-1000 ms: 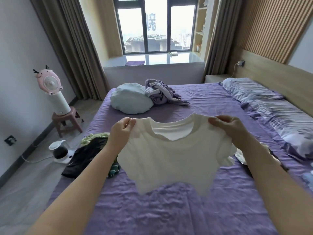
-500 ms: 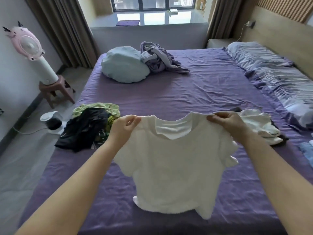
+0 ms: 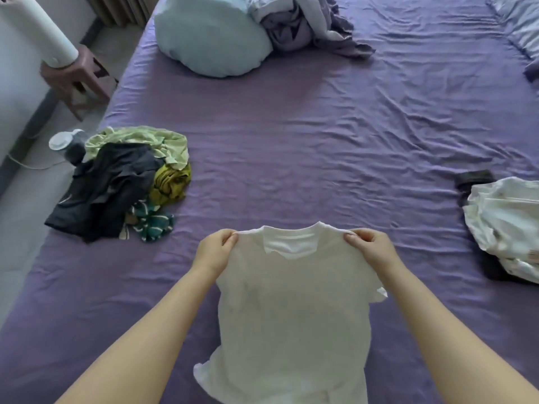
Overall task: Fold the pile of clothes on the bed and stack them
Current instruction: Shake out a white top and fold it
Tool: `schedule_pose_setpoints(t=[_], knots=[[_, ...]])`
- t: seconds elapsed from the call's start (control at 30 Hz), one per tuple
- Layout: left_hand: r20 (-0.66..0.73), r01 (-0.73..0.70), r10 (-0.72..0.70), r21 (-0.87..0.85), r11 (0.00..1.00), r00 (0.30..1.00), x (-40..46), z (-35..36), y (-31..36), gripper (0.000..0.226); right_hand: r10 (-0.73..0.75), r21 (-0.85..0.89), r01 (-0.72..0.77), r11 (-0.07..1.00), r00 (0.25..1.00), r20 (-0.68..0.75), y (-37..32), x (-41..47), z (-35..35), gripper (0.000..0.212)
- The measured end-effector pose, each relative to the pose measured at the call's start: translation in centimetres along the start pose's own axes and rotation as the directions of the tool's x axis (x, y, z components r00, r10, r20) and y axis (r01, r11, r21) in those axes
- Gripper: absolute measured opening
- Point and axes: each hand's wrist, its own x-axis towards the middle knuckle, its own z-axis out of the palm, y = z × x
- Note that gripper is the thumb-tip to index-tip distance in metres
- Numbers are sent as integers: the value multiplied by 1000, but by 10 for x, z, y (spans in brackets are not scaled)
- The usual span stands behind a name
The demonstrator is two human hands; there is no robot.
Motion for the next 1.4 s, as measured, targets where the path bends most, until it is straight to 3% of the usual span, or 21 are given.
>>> schedule_pose_setpoints(t=[0.17,0.33,0.63,0.87,0.93,1.0,1.17,1.2,1.27,1.4], knots=[[-9,40,-39,50,998,999,53,-1,9,24,-38,-115,33,993,998,-44,-7,61,0,8],[-52,-16,20,86,996,998,118,-15,25,25,-54,-185,29,982,990,-134,-26,115,-4,6],[26,-81,78,468,880,997,235,13,33,32,-32,-256,-53,965,948,-315,-24,214,24,12],[30,39,-79,661,749,996,277,53,34,30,-61,-372,-15,928,980,-192,1,246,35,33],[-7,-43,62,635,771,998,275,69,40,37,-114,-326,33,945,966,-232,10,241,27,34],[7,-227,267,545,807,964,264,93,55,40,-110,-251,29,968,943,-316,22,228,14,30],[291,-614,556,174,770,779,222,168,114,27,10,-157,-75,985,926,-378,65,183,-15,25],[313,-636,579,116,763,752,213,181,125,24,31,-126,-81,989,934,-355,71,174,-18,26],[336,-594,547,47,803,767,196,205,142,21,56,-119,-97,988,948,-314,81,159,-19,28],[476,-419,315,129,899,821,171,244,159,50,75,-183,-140,973,944,-321,92,141,-12,38]])
